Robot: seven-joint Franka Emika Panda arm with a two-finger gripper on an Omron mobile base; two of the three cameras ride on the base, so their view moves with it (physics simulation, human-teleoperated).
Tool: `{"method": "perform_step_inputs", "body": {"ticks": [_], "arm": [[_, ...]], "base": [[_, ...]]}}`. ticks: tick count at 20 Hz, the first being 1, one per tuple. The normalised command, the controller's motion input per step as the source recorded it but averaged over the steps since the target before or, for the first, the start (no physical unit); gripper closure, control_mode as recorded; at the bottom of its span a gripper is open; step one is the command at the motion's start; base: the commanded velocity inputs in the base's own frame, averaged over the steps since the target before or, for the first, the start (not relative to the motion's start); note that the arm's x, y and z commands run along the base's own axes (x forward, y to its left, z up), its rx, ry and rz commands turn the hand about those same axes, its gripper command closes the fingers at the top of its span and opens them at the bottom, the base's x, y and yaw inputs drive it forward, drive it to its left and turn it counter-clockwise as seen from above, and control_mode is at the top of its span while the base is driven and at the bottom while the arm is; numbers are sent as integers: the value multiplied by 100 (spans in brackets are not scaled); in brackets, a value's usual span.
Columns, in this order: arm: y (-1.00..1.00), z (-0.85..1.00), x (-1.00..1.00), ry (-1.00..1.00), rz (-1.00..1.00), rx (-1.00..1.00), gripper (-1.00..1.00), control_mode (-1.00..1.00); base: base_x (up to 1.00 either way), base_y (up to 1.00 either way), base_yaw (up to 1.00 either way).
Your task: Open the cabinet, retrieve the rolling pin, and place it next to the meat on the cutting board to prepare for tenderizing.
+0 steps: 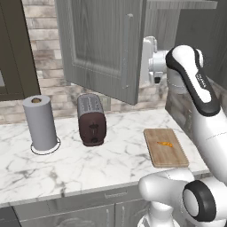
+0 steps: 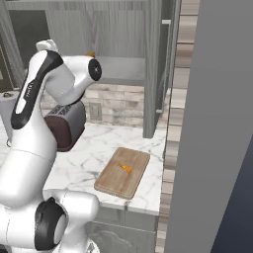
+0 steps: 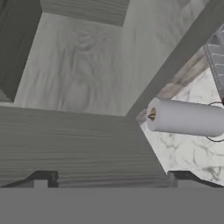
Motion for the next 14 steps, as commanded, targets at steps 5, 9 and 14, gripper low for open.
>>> {"method": "perform_step_inputs", "body": {"ticks": [5, 9, 14], "arm": [[54, 0, -15, 3, 14, 3, -100, -100], [87, -1, -29, 0, 5, 0, -100, -100], [98, -10, -28, 0, 4, 0, -100, -100]], "base": [[0, 0, 0], [0, 0, 0], [0, 0, 0]]}}
